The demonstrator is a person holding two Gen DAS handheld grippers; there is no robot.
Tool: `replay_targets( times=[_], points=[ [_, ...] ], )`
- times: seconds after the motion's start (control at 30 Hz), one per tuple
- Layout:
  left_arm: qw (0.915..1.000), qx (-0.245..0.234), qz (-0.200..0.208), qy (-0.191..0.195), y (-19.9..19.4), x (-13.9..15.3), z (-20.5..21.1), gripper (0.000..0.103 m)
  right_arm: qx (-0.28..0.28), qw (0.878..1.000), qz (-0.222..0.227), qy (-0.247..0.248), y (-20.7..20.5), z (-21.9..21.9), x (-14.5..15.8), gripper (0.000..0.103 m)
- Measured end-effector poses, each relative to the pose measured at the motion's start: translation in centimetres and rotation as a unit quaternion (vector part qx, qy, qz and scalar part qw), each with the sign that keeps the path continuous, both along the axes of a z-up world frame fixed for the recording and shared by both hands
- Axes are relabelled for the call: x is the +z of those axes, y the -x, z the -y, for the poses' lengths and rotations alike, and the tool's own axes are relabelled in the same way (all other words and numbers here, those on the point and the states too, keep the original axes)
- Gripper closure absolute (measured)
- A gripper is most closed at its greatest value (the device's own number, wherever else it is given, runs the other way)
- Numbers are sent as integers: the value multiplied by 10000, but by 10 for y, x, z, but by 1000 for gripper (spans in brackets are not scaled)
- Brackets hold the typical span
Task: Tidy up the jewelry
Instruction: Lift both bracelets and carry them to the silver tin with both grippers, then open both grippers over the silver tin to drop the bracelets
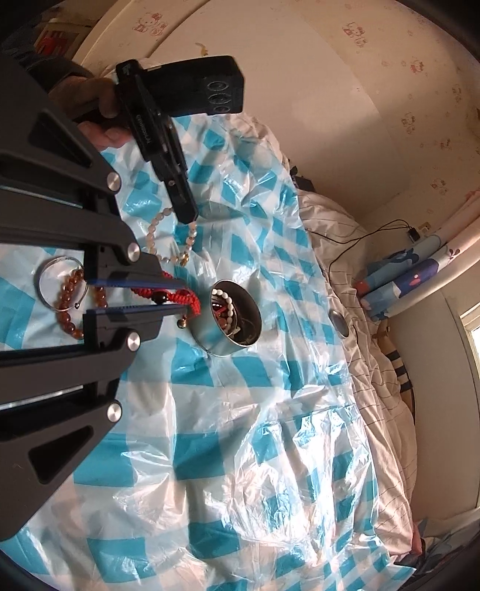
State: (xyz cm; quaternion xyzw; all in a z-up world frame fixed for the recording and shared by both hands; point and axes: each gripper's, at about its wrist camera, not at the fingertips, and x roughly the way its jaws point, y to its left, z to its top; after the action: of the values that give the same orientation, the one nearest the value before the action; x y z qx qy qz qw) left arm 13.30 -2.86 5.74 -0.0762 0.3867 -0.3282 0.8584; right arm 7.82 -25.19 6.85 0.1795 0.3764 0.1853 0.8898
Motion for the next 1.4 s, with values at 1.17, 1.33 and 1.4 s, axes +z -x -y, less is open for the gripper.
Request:
replay_targets(
  times=[1.17,1.33,1.4],
  points=[
    [9906,1016,-34,-919,-109,-29,20,61,-45,9957,-344,862,-138,-47,-51,72],
    [9851,1160,350,-1219,-74,-15,11,51,61,9939,-231,1080,-116,-52,-36,67],
    [9835,1225,421,-1265,-55,-14,6,46,97,9932,-208,1140,-102,-54,-31,60]
  ],
)
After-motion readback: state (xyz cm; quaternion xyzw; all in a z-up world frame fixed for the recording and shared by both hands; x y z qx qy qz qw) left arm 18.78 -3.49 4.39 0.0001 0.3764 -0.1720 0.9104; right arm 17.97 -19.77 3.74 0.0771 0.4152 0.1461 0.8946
